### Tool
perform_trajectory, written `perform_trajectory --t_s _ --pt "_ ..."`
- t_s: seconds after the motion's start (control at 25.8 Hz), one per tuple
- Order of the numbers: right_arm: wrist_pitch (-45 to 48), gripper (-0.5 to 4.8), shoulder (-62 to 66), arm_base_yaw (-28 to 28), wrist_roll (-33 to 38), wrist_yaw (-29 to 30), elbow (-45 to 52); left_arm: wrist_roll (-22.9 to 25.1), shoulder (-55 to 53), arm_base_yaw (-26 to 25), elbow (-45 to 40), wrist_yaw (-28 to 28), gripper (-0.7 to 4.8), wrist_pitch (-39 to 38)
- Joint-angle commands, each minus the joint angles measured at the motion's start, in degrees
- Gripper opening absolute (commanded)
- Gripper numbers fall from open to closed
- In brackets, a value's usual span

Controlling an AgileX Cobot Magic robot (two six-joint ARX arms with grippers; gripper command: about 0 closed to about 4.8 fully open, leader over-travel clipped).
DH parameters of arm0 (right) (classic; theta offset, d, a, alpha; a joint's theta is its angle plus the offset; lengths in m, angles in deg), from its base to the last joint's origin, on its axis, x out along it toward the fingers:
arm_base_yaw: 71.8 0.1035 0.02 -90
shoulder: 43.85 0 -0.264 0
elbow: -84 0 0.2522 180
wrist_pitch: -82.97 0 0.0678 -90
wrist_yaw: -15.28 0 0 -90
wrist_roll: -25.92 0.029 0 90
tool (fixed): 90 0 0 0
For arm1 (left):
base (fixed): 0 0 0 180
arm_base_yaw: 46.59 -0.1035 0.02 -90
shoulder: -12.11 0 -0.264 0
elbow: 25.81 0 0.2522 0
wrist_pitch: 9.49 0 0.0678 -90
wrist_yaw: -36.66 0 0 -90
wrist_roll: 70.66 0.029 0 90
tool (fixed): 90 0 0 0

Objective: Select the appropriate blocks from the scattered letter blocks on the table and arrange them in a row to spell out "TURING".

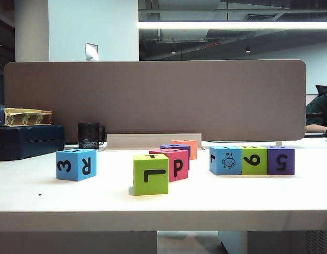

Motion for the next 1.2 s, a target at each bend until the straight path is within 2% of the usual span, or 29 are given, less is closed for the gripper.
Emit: perform_trajectory --t_s 0.04,0.81,0.97,1.2 --pt "0.57 -0.01 -0.66 -0.02 0.24 2.25 0.15 -0.22 -0.02 0.02 0.15 -0.42 -0.03 -0.28" --pt "4.70 -0.01 -0.66 -0.02 0.31 2.01 -0.11 -0.22 -0.04 0.02 0.15 -0.44 -0.03 -0.28" --pt "5.77 -0.01 -0.66 -0.02 2.93 2.01 -0.31 -0.22 -0.04 0.02 0.15 -0.44 -0.03 -0.28" --pt "5.35 -0.01 -0.66 -0.02 3.17 2.01 -2.38 -0.22 -0.04 0.02 0.15 -0.44 -0.03 -0.28"
